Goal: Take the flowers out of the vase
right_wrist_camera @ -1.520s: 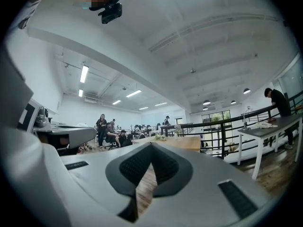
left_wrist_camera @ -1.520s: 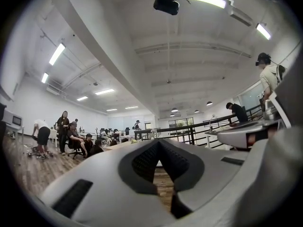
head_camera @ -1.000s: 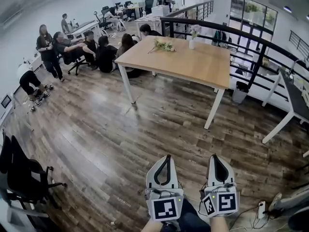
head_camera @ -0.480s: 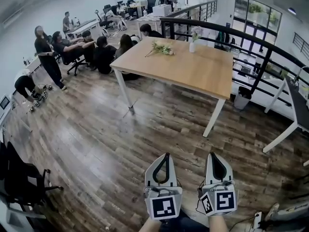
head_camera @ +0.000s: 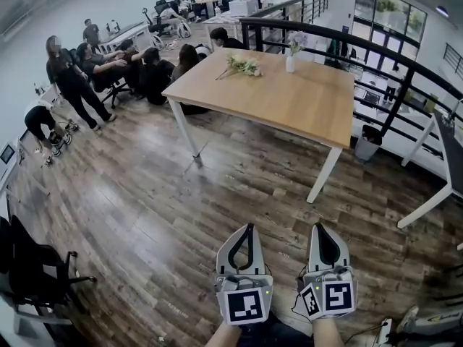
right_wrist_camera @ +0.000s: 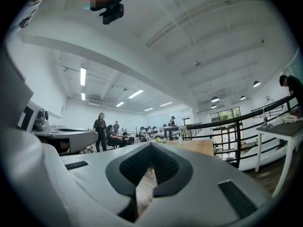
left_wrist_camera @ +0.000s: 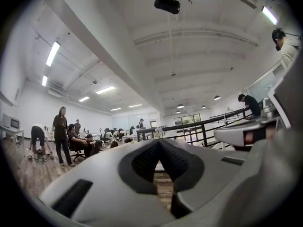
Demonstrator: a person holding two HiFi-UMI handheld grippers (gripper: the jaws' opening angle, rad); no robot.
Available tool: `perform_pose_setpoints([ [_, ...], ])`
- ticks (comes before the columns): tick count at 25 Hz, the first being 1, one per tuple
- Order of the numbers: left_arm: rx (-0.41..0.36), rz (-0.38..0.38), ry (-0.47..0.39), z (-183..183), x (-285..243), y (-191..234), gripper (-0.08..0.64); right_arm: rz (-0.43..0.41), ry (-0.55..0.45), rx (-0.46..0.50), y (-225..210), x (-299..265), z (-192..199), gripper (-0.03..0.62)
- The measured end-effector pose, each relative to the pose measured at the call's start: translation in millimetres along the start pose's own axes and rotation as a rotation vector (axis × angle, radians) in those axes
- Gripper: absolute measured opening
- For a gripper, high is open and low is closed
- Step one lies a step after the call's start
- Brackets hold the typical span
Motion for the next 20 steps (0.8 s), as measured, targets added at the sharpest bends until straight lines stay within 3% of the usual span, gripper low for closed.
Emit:
perform_pose_setpoints([
  [20, 0.018, 0.092, -0.025, 7, -169, 46, 0.015, 0.062, -0.006, 0.026, -28, -154, -15, -0.008],
])
Point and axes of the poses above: the fingertips, and each gripper's own axes: x backward along the fingers, y to its left, z out of its underside, the point moved 9 cm from there along x, backward along the fingers, and after that the axes turned 14 degrees about -x, right-handed, at the moved point
